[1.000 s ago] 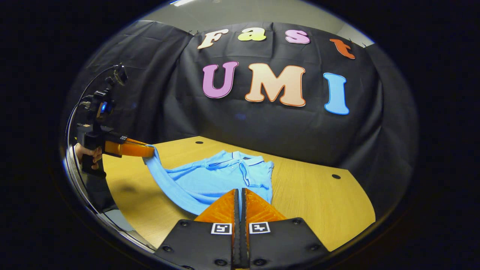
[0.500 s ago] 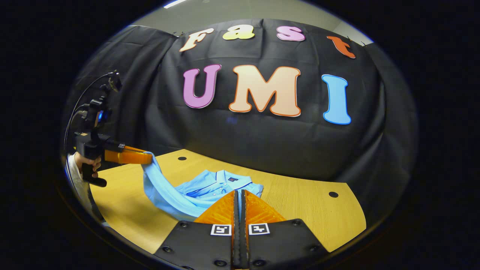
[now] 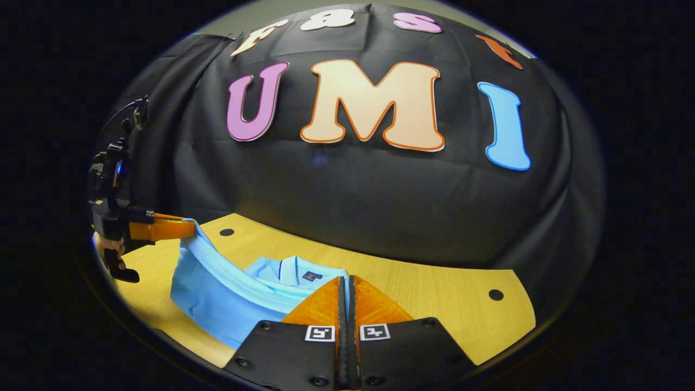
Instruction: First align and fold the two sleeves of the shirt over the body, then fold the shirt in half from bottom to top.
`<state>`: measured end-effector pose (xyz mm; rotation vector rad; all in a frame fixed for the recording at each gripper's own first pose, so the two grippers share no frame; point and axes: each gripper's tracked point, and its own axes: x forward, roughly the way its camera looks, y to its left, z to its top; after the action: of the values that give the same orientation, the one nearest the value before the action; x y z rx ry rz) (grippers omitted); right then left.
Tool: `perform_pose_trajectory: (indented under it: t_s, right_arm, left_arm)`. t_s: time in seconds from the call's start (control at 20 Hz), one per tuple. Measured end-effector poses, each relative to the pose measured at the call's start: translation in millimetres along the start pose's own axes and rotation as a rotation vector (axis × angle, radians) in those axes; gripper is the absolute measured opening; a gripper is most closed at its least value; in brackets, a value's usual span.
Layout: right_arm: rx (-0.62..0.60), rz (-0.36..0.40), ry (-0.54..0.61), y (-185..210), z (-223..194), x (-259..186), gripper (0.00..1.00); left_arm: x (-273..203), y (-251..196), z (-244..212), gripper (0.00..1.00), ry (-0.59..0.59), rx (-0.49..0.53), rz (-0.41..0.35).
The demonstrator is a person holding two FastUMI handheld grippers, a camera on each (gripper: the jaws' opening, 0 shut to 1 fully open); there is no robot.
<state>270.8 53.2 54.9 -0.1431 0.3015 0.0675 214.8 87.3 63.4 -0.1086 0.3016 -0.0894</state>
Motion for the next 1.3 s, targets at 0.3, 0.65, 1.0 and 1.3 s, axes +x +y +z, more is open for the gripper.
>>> perform_pose_trajectory:
  t_s: [0.3,0.65,1.0,1.3]
  right_arm:
    - [0.076,-0.031,0.084,-16.7,-46.2,81.0,0.02]
    - [0.221,-0.057,0.177,-38.6,-97.0,118.8,0.03]
    - [0.202,-0.069,0.189,-38.2,-113.6,122.3,0.33]
    - [0.139,-0.075,0.158,-37.8,-99.7,102.1,0.99]
  left_arm:
    - [81.1,22.4,-36.1,0.00,0.110,-0.051,0.033]
    - [122.9,21.5,-81.6,0.00,0.182,-0.027,0.048]
    - [122.9,14.6,-88.1,0.11,0.204,-0.026,0.026]
    - [96.3,14.9,-86.7,0.95,0.191,0.008,0.048]
